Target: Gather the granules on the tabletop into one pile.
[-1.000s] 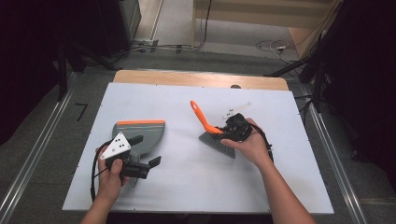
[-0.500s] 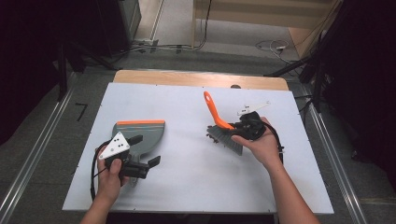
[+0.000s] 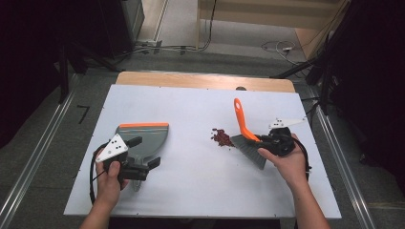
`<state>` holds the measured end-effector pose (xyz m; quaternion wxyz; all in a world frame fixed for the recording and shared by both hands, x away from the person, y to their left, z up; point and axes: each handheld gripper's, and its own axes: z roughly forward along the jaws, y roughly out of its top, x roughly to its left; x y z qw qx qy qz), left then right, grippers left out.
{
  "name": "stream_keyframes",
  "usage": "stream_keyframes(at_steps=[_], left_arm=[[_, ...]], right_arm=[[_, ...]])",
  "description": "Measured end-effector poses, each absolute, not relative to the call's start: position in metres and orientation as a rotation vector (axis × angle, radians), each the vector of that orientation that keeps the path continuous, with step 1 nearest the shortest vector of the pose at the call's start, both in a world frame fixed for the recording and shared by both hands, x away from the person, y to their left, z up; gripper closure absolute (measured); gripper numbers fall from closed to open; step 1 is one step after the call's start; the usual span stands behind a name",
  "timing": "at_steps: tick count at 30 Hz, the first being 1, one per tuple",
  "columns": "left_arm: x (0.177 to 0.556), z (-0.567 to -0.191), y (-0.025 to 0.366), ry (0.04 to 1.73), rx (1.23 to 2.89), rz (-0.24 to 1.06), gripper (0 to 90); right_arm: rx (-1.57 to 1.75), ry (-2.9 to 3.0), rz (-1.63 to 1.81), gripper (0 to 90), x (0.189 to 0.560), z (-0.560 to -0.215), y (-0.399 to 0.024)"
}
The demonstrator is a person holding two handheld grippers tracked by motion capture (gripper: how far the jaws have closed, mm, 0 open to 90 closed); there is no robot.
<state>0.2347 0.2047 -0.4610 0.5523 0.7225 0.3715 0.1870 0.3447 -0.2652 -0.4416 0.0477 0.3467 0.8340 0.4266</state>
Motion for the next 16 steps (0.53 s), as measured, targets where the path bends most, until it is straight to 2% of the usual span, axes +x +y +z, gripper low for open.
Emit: stream_keyframes(at_steps=[16], left_arm=[[0.235,-0.460,0.210,0.884,1.691,0.455,0.0]], right_arm=[[1.269,2.386,1.352,68.5,0.321,-0.458,-0.340]])
